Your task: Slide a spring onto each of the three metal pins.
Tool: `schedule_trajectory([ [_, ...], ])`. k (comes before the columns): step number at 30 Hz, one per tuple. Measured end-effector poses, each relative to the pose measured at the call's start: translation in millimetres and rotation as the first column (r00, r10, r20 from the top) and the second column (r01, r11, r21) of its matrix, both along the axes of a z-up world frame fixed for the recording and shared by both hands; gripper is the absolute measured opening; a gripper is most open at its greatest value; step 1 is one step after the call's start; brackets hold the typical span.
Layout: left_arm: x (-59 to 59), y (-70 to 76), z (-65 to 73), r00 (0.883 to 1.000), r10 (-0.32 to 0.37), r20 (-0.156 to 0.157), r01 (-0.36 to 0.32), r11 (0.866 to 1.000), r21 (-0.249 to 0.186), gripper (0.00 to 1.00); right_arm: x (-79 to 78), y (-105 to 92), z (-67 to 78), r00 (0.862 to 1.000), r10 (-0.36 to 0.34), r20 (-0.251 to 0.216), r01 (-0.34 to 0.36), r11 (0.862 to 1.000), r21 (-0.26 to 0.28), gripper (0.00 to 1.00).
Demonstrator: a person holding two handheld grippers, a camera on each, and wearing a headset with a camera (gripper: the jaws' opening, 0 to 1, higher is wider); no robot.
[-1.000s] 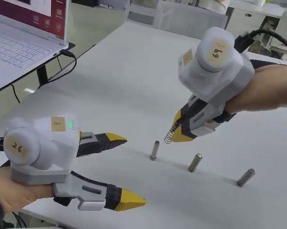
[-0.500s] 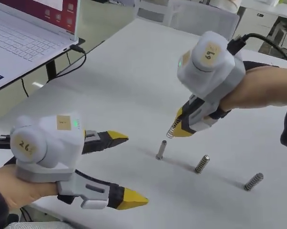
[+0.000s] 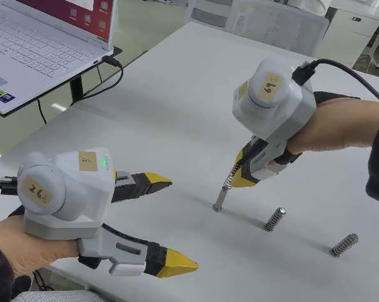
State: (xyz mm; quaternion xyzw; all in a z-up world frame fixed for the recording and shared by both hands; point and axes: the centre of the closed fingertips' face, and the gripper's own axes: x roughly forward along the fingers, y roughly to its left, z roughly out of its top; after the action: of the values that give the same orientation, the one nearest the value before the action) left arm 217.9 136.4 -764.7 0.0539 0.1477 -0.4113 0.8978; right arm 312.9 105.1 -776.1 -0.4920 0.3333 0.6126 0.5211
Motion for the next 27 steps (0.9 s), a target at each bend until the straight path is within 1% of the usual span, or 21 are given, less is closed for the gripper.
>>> schedule_trajectory([
  [6, 0.4, 0.5, -0.8, 1.0, 0.003, -0.005, -0.003, 1.0, -0.003, 0.75, -0.4, 1.0, -3.6, 1.0, 0.003, -0.007, -0.003, 1.0, -0.003, 0.09],
  [13, 0.4, 3.0, -5.3, 1.0, 0.006, -0.013, -0.006, 1.0, -0.004, 0.74, 1.4, 2.0, -10.0, 1.0, 0.007, -0.016, -0.008, 1.0, -0.013, 0.09],
  [18, -0.2, 2.1, -5.0, 1.0, 0.01, -0.015, -0.01, 1.0, -0.006, 0.73, 3.0, 0.4, -17.8, 1.0, 0.012, -0.014, -0.012, 0.999, -0.033, 0.09],
  [23, 0.2, 2.7, -6.0, 1.0, 0.012, -0.016, -0.012, 1.0, -0.008, 0.73, 3.3, 1.8, -24.5, 1.0, 0.01, -0.012, -0.01, 0.999, -0.04, 0.09],
  [27, 0.6, 2.0, -5.9, 1.0, 0.012, -0.016, -0.012, 1.0, -0.007, 0.73, 2.8, 1.4, -32.5, 1.0, 0.006, -0.014, -0.007, 0.999, -0.051, 0.09],
])
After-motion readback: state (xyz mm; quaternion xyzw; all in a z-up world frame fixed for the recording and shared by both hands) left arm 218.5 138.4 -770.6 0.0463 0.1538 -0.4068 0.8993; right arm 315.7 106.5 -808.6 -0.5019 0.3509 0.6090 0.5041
